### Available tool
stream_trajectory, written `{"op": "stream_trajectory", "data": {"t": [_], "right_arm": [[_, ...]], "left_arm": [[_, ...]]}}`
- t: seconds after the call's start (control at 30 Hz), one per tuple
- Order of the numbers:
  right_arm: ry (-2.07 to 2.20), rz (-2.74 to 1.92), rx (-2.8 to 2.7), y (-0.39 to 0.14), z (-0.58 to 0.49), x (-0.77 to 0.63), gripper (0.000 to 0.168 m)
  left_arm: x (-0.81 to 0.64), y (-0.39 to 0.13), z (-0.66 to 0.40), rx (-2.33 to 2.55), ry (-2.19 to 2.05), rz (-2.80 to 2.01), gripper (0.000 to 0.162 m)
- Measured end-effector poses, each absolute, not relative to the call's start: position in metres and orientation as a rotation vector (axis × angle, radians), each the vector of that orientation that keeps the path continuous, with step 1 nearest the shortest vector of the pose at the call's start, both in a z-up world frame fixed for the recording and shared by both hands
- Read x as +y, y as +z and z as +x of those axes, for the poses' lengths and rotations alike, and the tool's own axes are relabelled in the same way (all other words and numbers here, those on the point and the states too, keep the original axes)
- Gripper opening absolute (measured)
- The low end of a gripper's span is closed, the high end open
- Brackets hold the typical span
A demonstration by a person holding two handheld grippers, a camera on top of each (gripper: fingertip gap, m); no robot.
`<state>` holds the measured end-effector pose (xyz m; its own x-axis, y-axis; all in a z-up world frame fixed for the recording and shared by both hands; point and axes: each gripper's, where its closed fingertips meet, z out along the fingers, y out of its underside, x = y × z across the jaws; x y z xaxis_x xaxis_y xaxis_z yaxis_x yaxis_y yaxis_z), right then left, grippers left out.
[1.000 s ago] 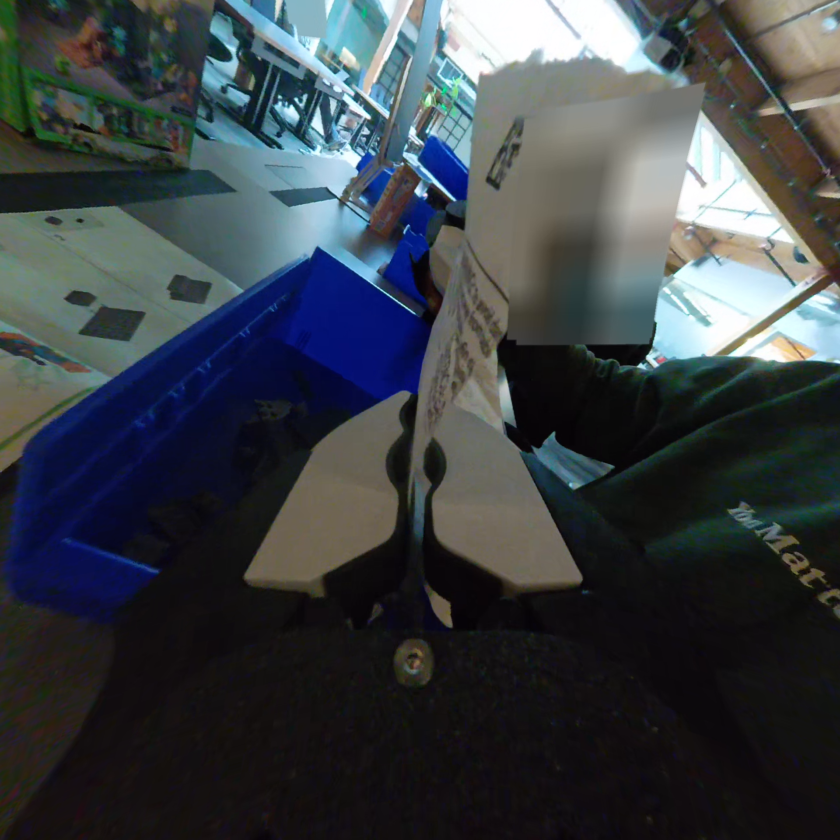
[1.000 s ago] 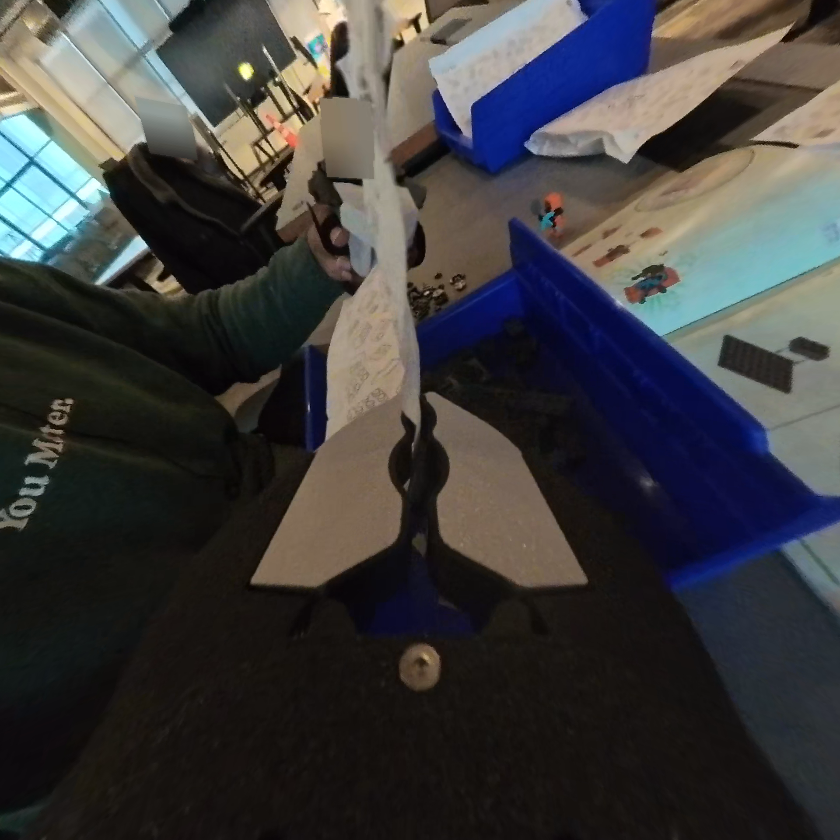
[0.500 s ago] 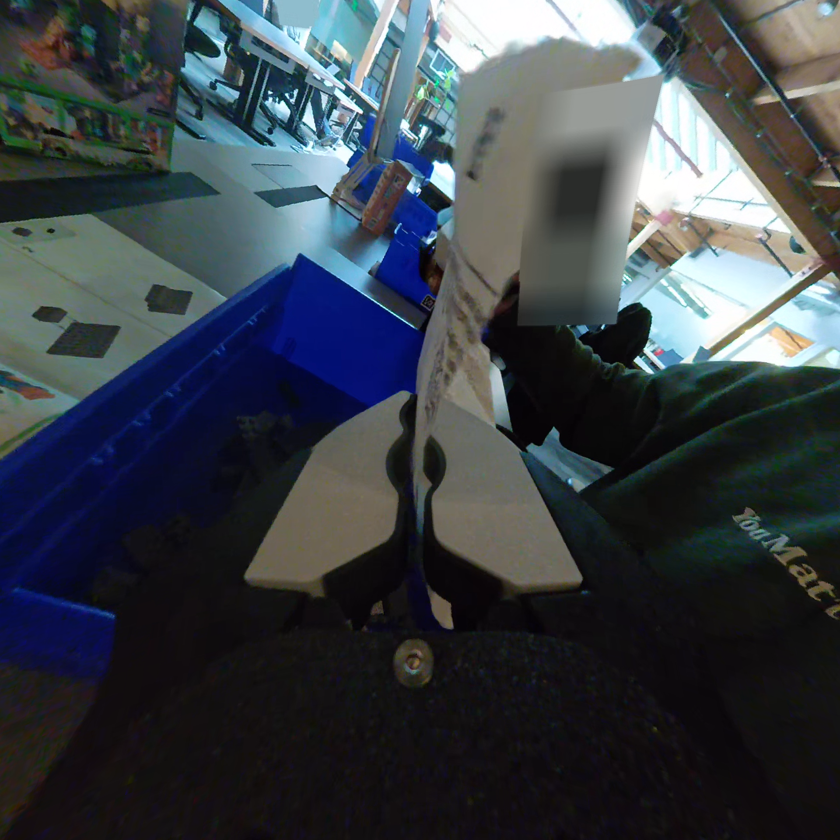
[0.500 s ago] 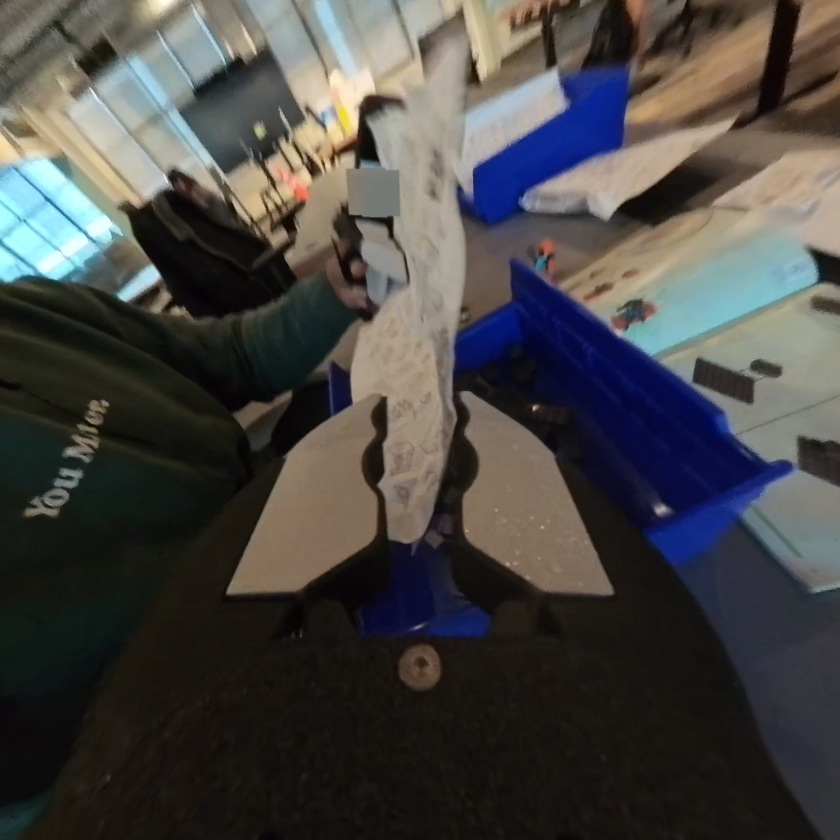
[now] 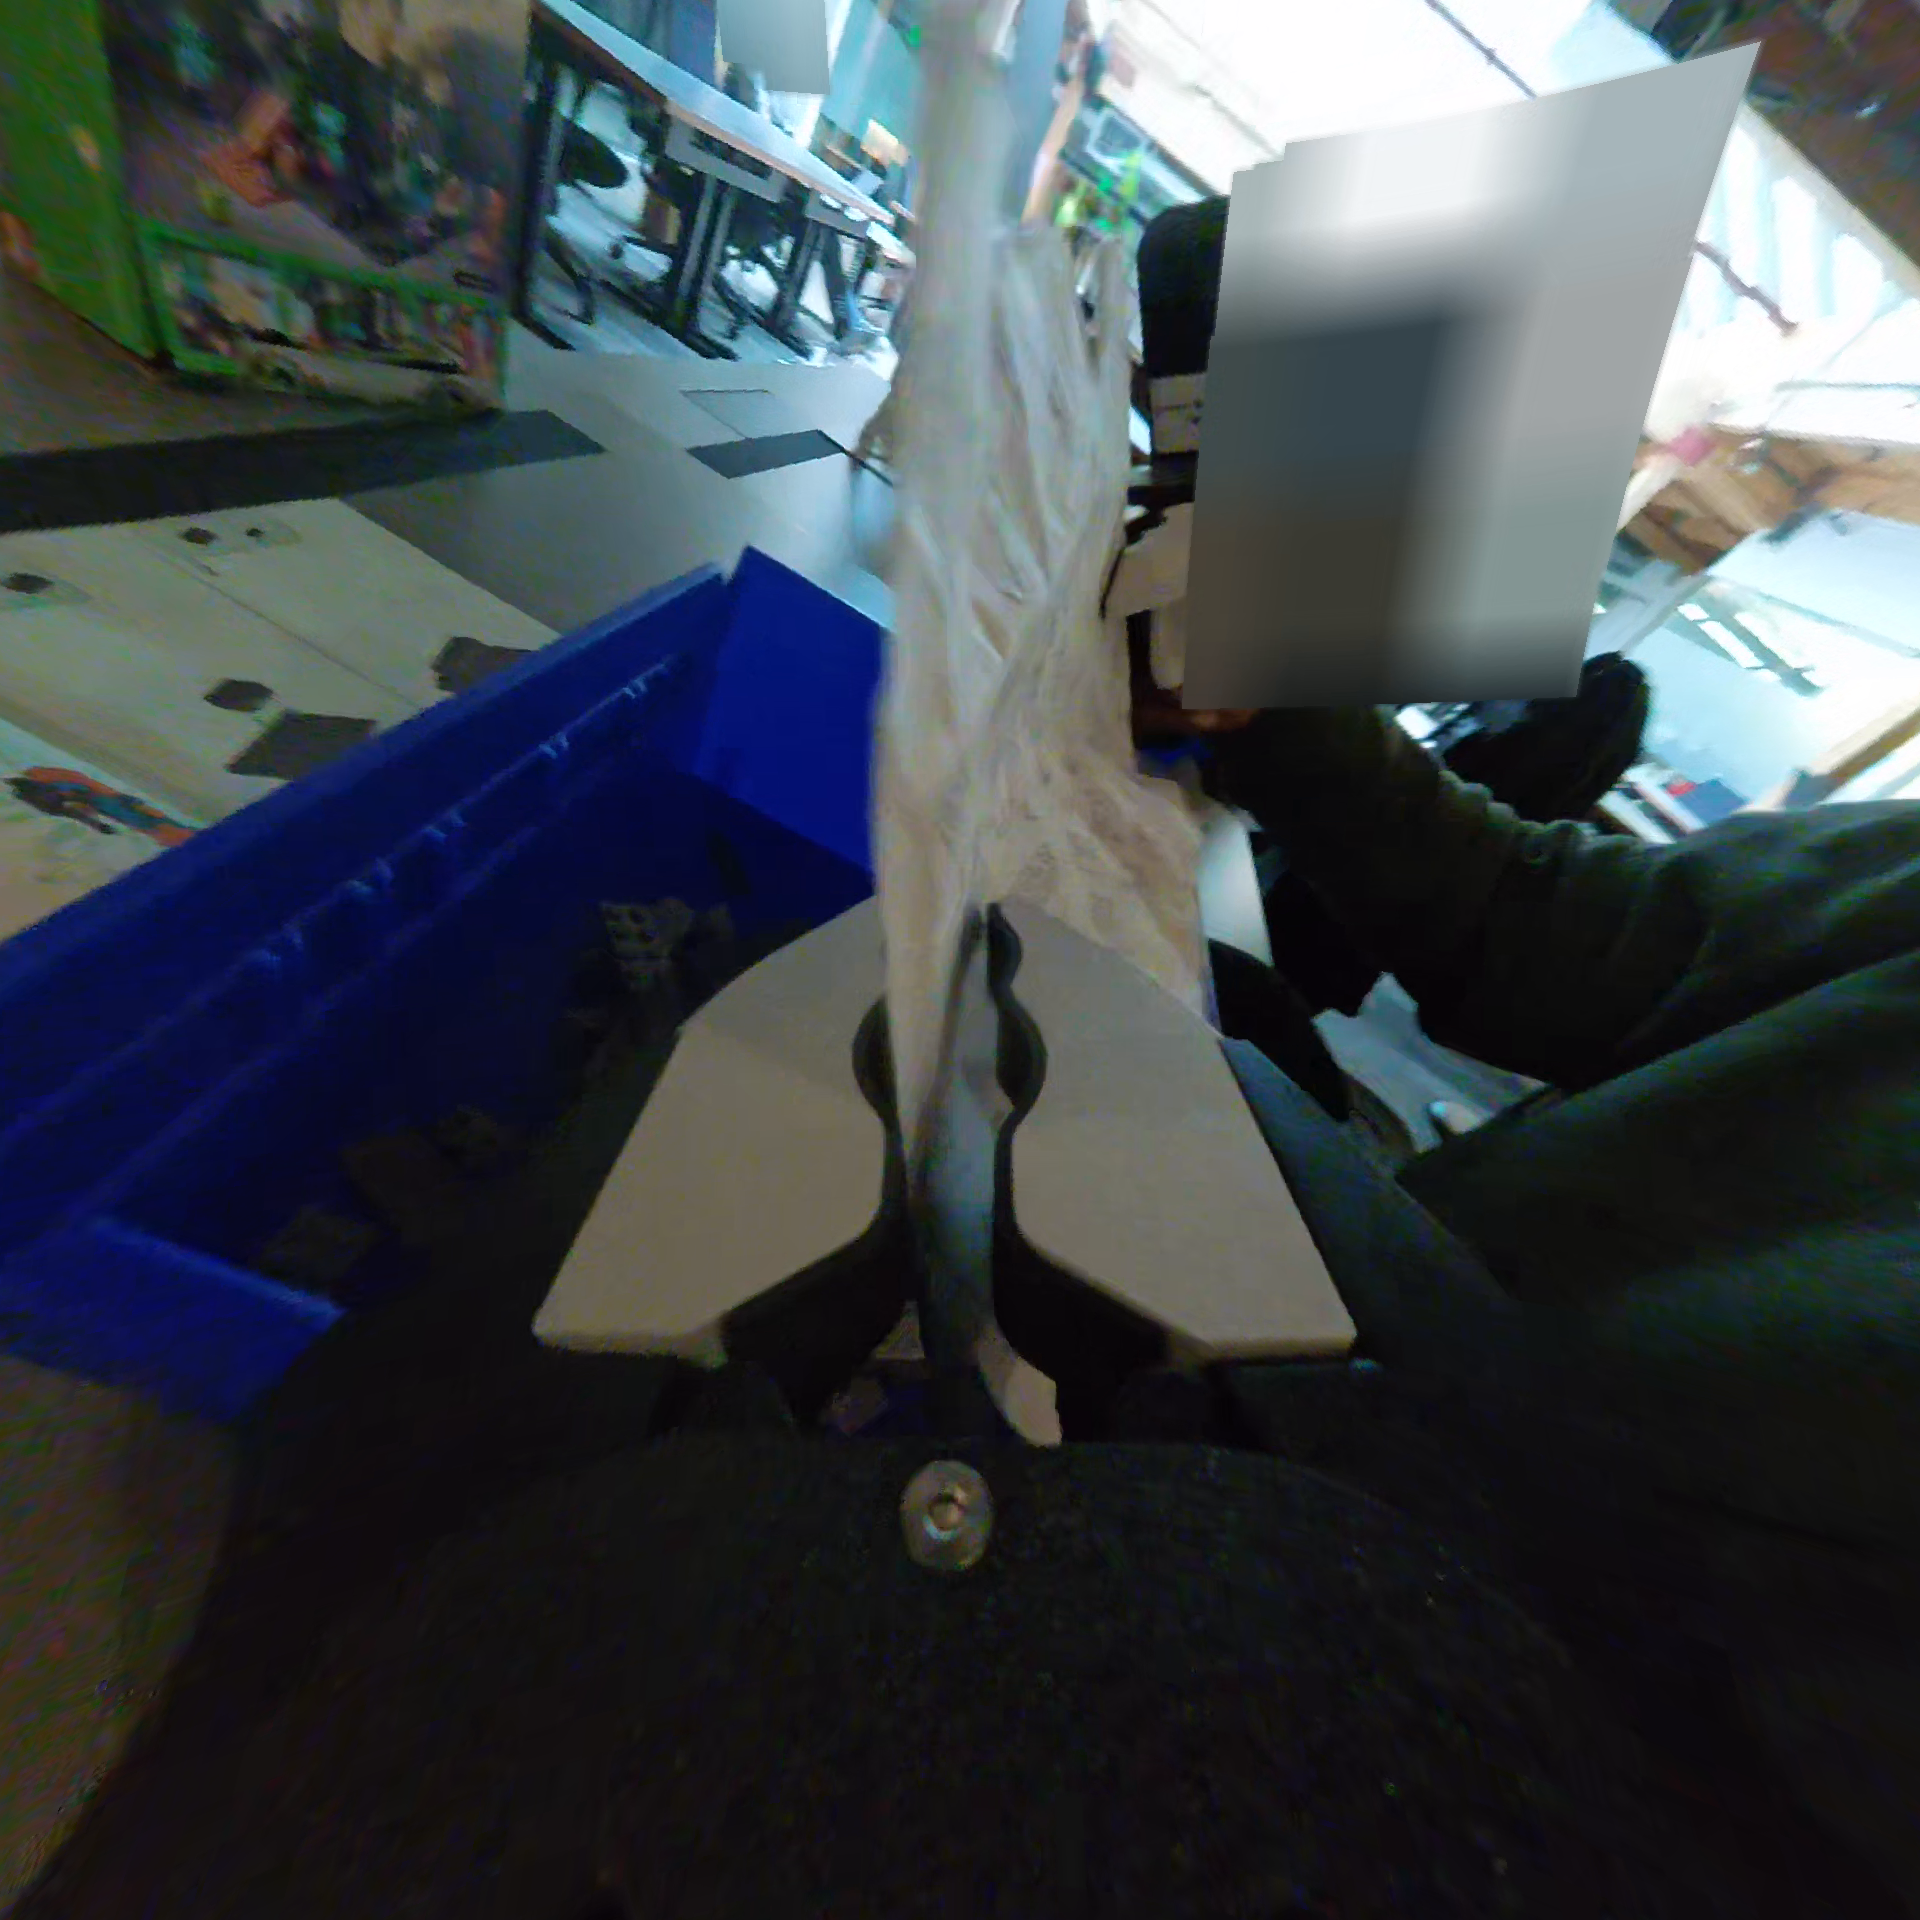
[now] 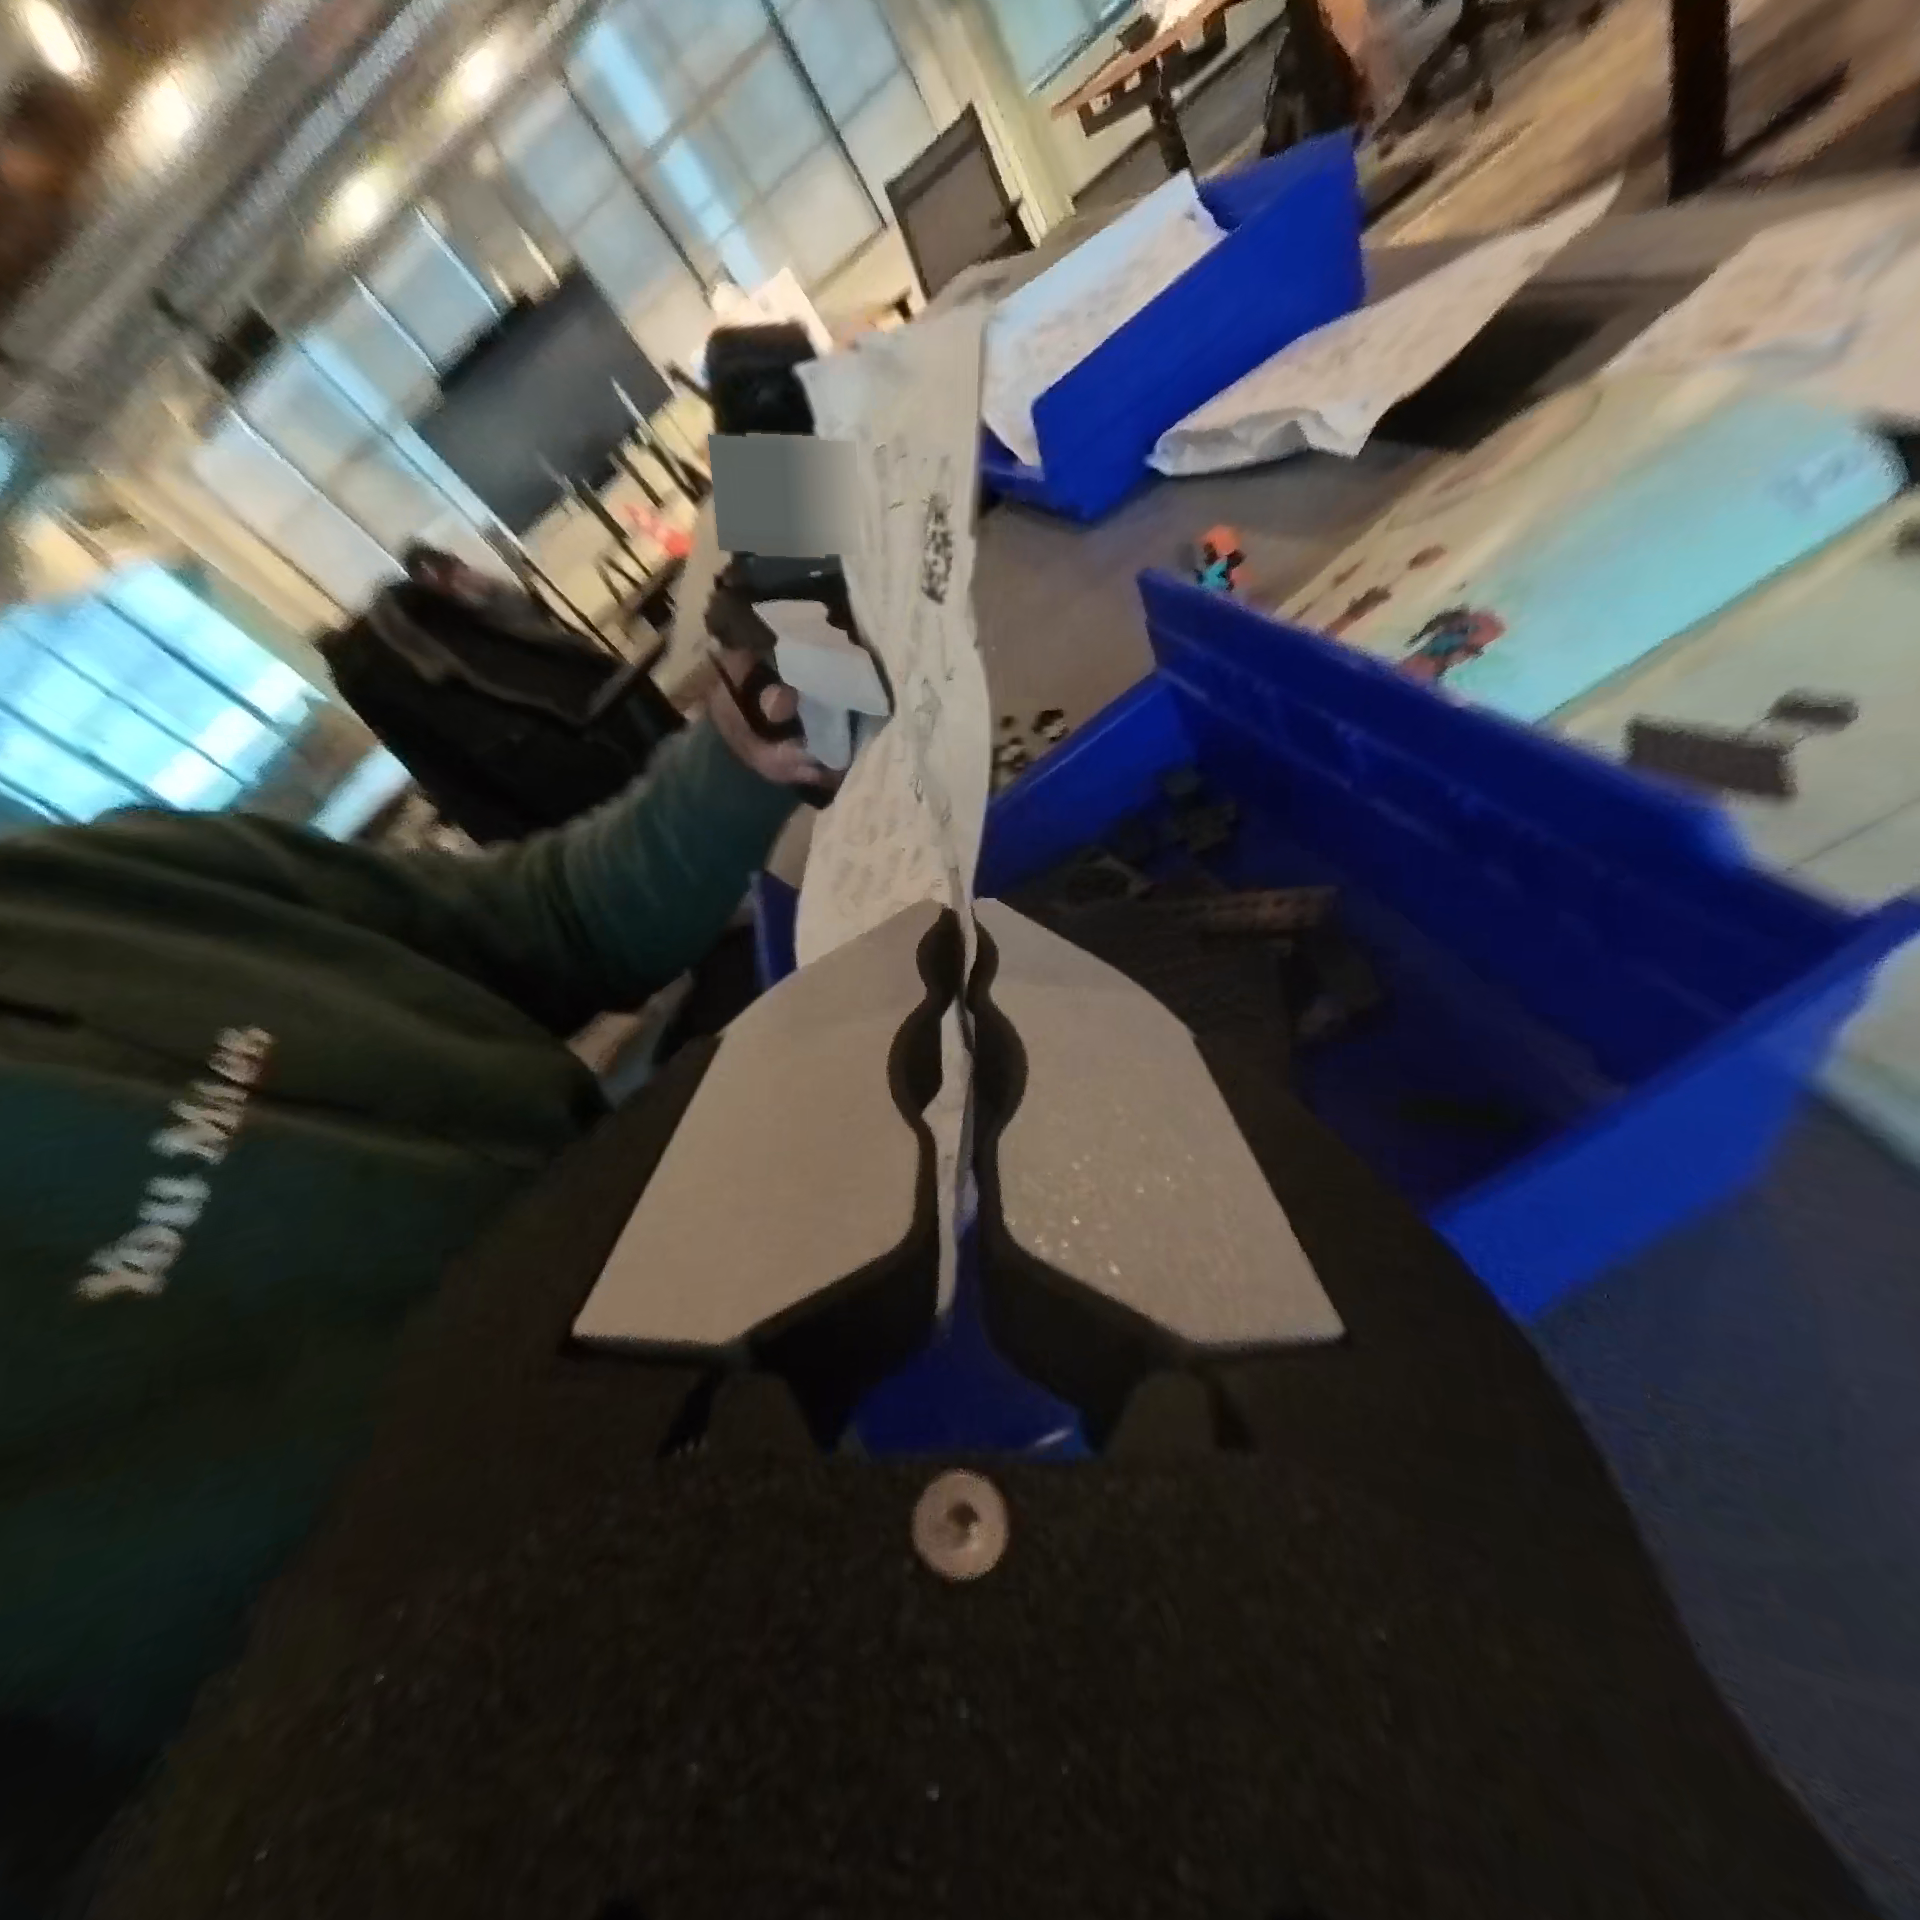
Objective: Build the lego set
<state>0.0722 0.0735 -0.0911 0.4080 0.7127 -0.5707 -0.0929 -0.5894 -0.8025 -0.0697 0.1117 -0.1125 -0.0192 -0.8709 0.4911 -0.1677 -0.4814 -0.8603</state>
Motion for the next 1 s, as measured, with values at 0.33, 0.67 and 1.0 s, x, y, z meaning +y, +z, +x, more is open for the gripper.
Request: {"op": "stream_trajectory", "data": {"t": [0.33,0.67,1.0], "right_arm": [[1.459,-1.851,-0.281,-0.109,0.085,0.075,0.000],[1.487,-1.842,-0.346,-0.103,0.077,0.065,0.000],[1.481,-1.803,-0.472,-0.087,0.061,0.042,0.000]], "left_arm": [[0.123,-0.115,-0.108,1.174,-0.685,-1.591,0.044],[0.105,-0.130,-0.119,1.185,-0.508,-1.621,0.042],[0.091,-0.119,-0.122,1.145,-0.835,-1.671,0.045]]}}
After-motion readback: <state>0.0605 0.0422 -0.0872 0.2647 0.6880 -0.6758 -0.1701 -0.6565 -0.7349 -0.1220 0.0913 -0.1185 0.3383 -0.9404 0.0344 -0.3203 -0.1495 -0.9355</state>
